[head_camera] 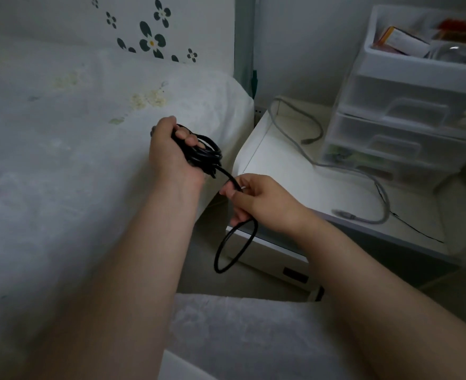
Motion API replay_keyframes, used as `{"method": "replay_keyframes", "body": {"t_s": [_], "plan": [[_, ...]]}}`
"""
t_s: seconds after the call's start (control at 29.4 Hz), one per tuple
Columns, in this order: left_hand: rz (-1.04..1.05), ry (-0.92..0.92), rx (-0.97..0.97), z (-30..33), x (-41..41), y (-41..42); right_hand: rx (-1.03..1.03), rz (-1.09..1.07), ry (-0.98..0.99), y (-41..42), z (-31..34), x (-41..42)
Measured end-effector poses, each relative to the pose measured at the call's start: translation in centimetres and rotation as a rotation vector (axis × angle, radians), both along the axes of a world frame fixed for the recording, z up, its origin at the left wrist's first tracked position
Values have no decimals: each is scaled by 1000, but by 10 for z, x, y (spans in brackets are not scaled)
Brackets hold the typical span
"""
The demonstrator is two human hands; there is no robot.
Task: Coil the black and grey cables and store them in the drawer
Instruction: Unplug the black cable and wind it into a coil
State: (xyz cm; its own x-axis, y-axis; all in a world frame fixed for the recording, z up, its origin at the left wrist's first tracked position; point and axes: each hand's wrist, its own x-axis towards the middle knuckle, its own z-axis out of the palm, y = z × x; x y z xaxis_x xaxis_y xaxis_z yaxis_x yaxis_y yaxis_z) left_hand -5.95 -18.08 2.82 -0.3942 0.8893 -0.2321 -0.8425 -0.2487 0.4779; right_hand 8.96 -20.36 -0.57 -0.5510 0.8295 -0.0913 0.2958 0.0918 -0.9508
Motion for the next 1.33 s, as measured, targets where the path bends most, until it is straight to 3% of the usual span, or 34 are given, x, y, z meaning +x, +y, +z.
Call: {"method": "replay_keyframes", "body": {"t_s": [0.17, 0.34, 0.48, 0.65, 0.78, 0.99, 1.33], "plan": [[205, 323, -62, 0, 11, 0, -138, 153, -53, -8, 6, 1], [290, 871, -153, -7, 22, 6, -117, 134, -100, -5, 13, 8], [215, 1415, -193, -18, 32, 11, -83, 94, -87, -5, 20, 18], [-57, 1881, -243, -25, 35, 15, 22, 70, -54, 2, 25, 28], [-257, 1855, -185, -23, 35, 14, 94, 39, -3, 7, 24, 38], [-557, 1788, -84, -22, 42, 5, 286, -72, -89, 18, 26, 50], [-999, 1861, 49, -12, 38, -9, 402, -269, -407, 42, 21, 63]]}}
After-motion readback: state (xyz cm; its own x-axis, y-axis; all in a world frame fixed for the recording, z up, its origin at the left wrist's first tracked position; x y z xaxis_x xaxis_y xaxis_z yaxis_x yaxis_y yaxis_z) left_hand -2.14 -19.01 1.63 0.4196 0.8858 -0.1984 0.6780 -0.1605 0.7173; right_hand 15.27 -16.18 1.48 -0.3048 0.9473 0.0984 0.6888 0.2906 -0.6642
